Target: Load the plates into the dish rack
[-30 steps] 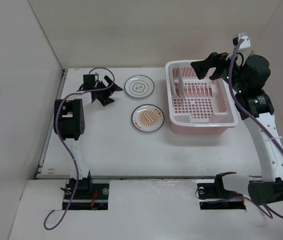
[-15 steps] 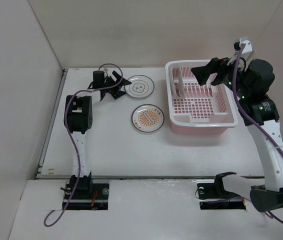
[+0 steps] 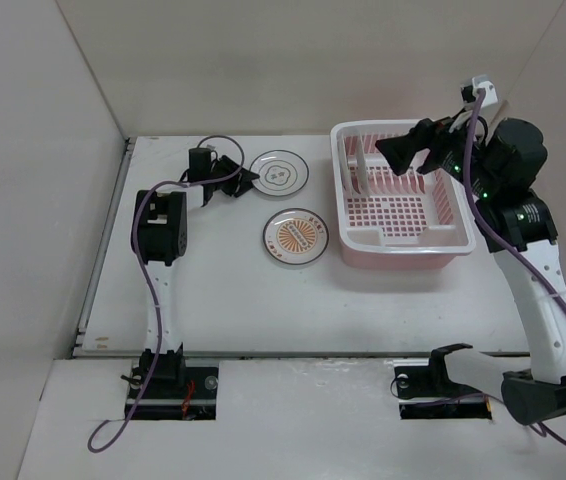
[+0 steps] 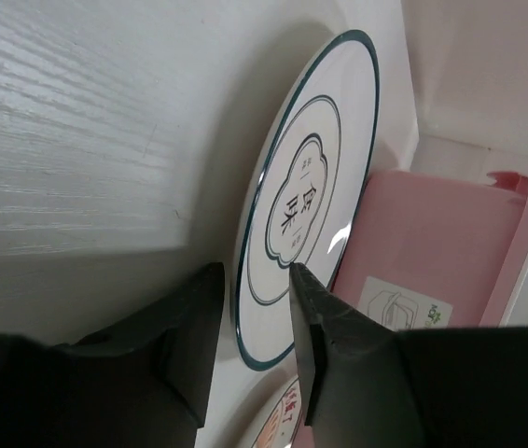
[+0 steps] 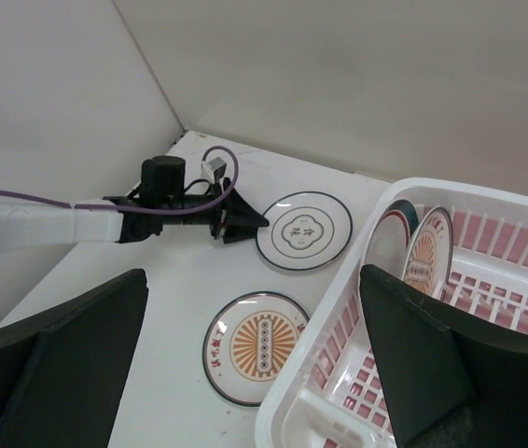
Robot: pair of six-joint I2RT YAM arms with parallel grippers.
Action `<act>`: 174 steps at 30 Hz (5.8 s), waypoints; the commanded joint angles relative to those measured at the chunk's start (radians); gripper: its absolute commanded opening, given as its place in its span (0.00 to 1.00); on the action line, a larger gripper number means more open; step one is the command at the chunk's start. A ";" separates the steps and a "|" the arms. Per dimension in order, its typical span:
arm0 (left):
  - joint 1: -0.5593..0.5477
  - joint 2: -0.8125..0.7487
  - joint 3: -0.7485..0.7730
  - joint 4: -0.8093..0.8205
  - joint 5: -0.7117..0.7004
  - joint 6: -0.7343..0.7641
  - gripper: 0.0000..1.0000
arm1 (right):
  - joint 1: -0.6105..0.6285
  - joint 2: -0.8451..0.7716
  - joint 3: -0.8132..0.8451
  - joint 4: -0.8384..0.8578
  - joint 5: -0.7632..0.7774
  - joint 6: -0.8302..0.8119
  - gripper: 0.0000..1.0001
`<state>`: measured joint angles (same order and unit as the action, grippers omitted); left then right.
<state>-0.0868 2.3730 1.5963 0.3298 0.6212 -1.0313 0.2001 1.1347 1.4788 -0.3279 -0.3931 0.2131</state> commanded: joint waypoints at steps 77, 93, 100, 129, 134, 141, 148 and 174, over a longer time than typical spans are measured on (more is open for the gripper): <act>0.068 -0.897 -0.114 -0.754 0.098 0.171 0.78 | 0.765 0.694 0.190 0.158 0.712 -0.684 0.00; 0.137 -0.937 -0.341 -0.749 -0.305 0.317 1.00 | 0.282 0.226 0.176 0.063 0.413 -0.183 0.00; 0.128 -0.959 -0.455 -0.606 -0.221 0.298 1.00 | -0.053 0.204 0.055 0.062 0.105 -0.115 0.00; 0.081 -0.972 -0.432 -0.612 -0.314 0.346 1.00 | -0.097 0.586 0.049 0.084 0.137 -0.199 0.00; 0.081 -0.972 -0.441 -0.612 -0.324 0.346 1.00 | -0.097 0.606 0.049 0.084 0.137 -0.199 0.00; 0.081 -0.972 -0.441 -0.612 -0.324 0.346 1.00 | -0.097 0.642 0.067 0.075 0.137 -0.190 0.00; 0.081 -0.972 -0.450 -0.603 -0.324 0.355 1.00 | -0.097 0.682 0.103 0.043 0.169 -0.181 0.03; 0.021 -0.804 -0.515 -0.425 -0.163 0.396 1.00 | -0.128 0.396 0.216 -0.080 0.205 -0.133 1.00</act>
<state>-0.0277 1.5249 1.1030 -0.1734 0.3870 -0.6754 0.0834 1.6279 1.6192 -0.4114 -0.1516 0.0689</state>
